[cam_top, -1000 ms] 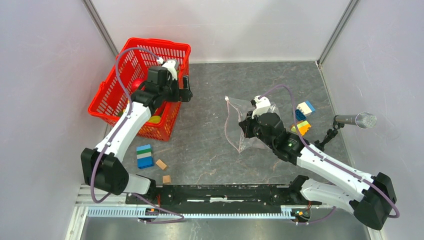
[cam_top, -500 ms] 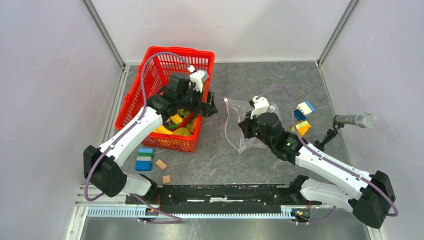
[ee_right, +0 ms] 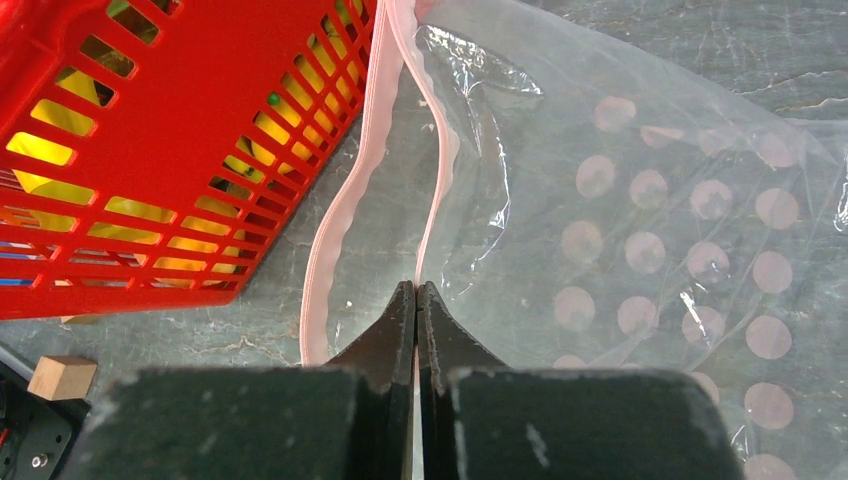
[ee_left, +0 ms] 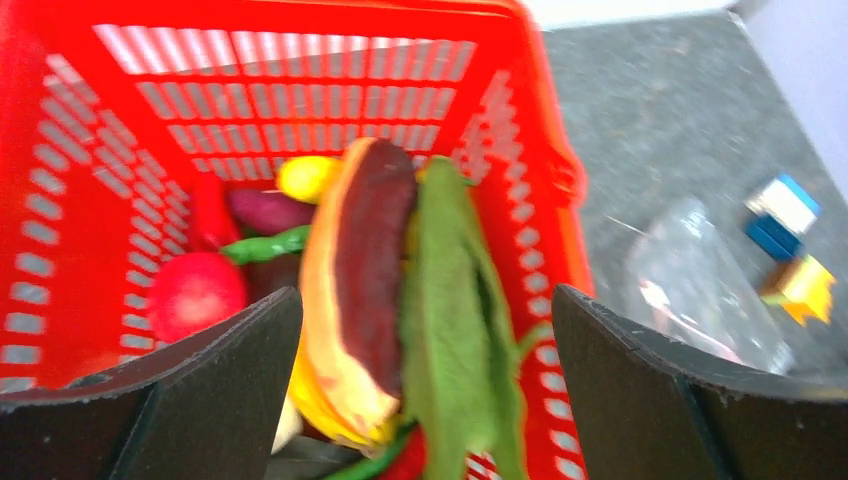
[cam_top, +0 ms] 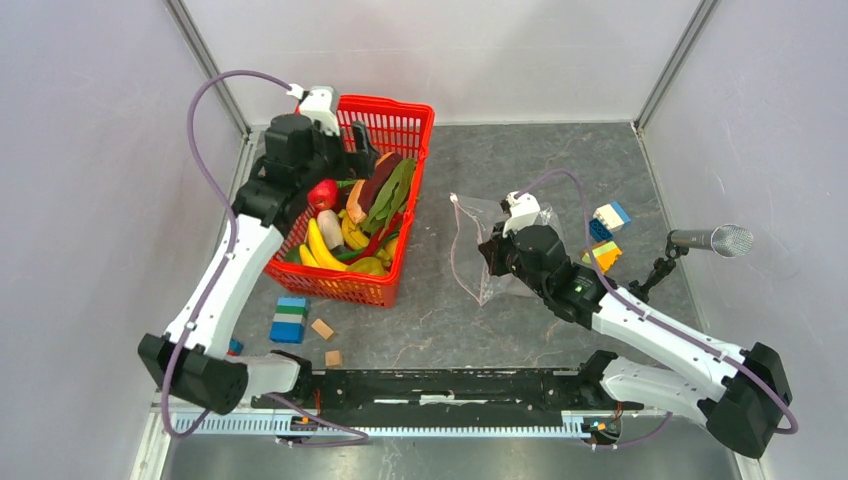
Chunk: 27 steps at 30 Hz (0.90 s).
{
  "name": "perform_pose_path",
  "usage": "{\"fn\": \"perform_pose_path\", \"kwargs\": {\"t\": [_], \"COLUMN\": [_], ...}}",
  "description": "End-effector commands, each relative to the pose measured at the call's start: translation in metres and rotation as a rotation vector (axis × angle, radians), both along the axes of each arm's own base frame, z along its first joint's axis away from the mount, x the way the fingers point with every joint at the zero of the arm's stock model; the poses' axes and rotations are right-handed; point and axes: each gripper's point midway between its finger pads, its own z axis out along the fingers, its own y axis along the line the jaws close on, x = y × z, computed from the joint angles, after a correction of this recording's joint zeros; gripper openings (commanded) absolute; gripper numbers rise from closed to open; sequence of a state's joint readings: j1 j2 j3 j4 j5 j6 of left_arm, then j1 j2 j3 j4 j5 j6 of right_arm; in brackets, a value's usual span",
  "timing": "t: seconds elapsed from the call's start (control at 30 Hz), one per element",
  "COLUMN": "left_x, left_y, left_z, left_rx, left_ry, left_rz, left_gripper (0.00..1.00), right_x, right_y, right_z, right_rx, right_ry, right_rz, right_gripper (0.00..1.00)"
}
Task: Place the food in the zip-top bag and seal the zipper
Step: Pick up the fake food from the bin.
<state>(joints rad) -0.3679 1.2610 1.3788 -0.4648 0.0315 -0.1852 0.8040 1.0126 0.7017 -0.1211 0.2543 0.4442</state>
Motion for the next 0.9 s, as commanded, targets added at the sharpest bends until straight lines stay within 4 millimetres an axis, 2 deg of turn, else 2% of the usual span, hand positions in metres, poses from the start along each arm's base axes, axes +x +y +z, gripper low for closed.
{"fn": "perform_pose_path", "kwargs": {"t": [0.0, 0.13, 0.23, 0.3, 0.37, 0.43, 0.5, 0.57, 0.7, 0.83, 0.87], "left_x": [0.046, 0.077, 0.080, 0.079, 0.077, 0.081, 0.082, 0.075, 0.064, 0.056, 0.055], "left_y": [0.033, 0.033, 0.023, 0.023, 0.025, 0.027, 0.020, 0.007, 0.008, 0.007, 0.007], "left_z": [-0.030, -0.073, -0.107, -0.130, -0.145, -0.157, -0.168, -0.181, -0.205, -0.206, -0.204], "left_rx": [-0.010, -0.049, -0.038, -0.016, 0.022, 0.044, 0.030, -0.001, 0.025, 0.030, 0.031], "left_ry": [0.080, 0.217, 0.313, 0.370, 0.386, 0.401, 0.450, 0.507, 0.610, 0.636, 0.635], "left_rz": [0.089, 0.060, 0.001, -0.011, -0.029, -0.032, -0.063, -0.123, -0.120, -0.142, -0.143], "left_gripper": [1.00, 0.99, 0.99, 1.00, 1.00, 1.00, 1.00, 1.00, 1.00, 0.99, 0.95], "right_x": [0.005, 0.006, 0.006, 0.007, 0.006, 0.006, 0.005, 0.005, 0.005, 0.004, 0.003], "right_y": [-0.007, -0.012, -0.012, -0.011, -0.009, -0.006, -0.004, -0.002, 0.000, 0.003, 0.004], "right_z": [0.021, 0.020, 0.018, 0.015, 0.014, 0.011, 0.008, 0.008, 0.006, 0.005, 0.006], "right_rx": [0.028, -0.008, -0.013, -0.011, -0.001, 0.000, -0.004, -0.008, -0.005, -0.003, 0.000], "right_ry": [-0.069, -0.067, -0.065, -0.062, -0.059, -0.053, -0.046, -0.040, -0.035, -0.031, -0.030], "right_rz": [-0.039, -0.055, -0.053, -0.055, -0.047, -0.032, -0.024, -0.014, -0.003, 0.010, 0.016], "right_gripper": [0.00, 0.00, 0.00, 0.00, 0.00, 0.00, 0.00, 0.00, 0.00, 0.00, 0.00]}}
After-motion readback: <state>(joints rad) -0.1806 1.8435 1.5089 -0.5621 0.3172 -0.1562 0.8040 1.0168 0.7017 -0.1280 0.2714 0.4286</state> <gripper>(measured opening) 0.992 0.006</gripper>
